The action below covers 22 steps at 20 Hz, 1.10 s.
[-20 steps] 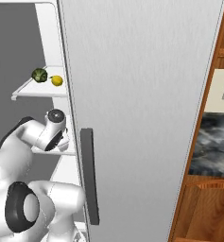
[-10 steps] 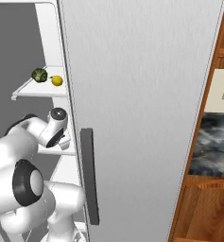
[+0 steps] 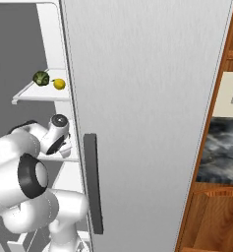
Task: Take the lime and potato from the second highest rack and move them to the highest rack where the lemon and broccoli are located, to maximize freezer space. Close the freezer door after rearranging.
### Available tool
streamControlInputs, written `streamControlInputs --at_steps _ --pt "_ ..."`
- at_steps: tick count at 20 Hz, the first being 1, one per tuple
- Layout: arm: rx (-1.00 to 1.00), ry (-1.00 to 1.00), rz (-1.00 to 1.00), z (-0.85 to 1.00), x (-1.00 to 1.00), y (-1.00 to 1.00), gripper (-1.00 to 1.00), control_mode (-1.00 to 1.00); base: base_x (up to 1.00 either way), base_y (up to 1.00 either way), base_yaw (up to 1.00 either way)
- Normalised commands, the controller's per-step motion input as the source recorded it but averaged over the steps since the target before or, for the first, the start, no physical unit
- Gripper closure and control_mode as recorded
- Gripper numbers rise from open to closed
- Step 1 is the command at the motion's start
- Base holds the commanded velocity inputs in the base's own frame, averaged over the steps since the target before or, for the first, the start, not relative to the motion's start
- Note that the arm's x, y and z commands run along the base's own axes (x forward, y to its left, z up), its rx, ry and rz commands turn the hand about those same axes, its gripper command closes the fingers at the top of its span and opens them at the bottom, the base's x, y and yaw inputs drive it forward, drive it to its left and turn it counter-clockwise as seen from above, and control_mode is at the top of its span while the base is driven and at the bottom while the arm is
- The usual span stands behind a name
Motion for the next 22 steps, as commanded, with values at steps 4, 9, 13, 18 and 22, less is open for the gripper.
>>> streamControlInputs --at_steps 4,9,13,18,22 --pt "0.00 0.02 -0.02 -0.26 0.18 0.00 -1.00 -1.00 0.00 0.00 0.00" --pt "0.00 0.01 -0.02 -0.21 0.17 0.00 -1.00 -1.00 0.00 0.00 0.00" --pt "0.00 0.03 -0.01 -0.16 0.24 0.09 -1.00 -1.00 0.00 0.00 0.00" --pt "0.00 0.03 -0.01 -0.17 0.09 0.13 1.00 -1.00 0.00 0.00 0.00" --pt "0.00 -0.03 -0.02 0.00 -0.39 -0.17 1.00 -1.00 0.00 0.00 0.00"
